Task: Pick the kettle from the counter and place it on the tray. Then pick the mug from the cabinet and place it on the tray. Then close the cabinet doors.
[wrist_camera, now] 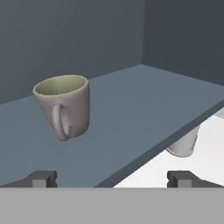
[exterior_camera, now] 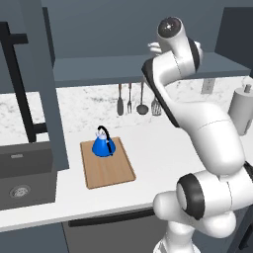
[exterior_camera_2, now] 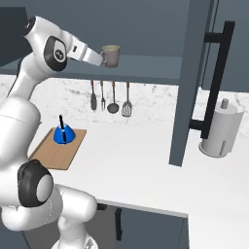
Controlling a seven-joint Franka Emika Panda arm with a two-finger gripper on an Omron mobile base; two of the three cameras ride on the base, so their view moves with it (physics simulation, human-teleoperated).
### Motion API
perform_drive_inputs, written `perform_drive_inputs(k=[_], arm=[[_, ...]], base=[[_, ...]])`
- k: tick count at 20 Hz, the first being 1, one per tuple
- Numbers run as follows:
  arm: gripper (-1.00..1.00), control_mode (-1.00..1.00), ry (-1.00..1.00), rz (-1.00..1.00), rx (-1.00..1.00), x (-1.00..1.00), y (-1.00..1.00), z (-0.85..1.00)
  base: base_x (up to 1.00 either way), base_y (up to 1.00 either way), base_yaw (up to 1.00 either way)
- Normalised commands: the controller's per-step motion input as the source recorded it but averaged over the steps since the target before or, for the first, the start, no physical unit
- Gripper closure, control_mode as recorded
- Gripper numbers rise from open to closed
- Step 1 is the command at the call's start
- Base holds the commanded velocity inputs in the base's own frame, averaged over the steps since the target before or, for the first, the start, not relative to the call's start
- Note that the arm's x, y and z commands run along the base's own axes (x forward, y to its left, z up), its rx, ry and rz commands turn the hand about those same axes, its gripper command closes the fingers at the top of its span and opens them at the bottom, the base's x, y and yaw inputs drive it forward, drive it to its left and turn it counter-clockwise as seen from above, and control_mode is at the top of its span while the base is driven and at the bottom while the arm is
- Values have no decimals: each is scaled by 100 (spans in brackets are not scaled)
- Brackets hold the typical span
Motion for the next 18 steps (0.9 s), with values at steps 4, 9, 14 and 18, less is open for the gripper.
perform_drive_inputs(k=[4, 9, 14, 18], arm=[[-100, -100, 0, 9, 0, 26, -3, -1], [-100, -100, 0, 10, -3, 22, -1, -3], [-100, -100, 0, 4, -9, 22, 0, -4], [-100, -100, 1, 0, -8, 24, 0, -9]], base=[[0, 0, 0], [0, 0, 0], [0, 0, 0], [0, 0, 0]])
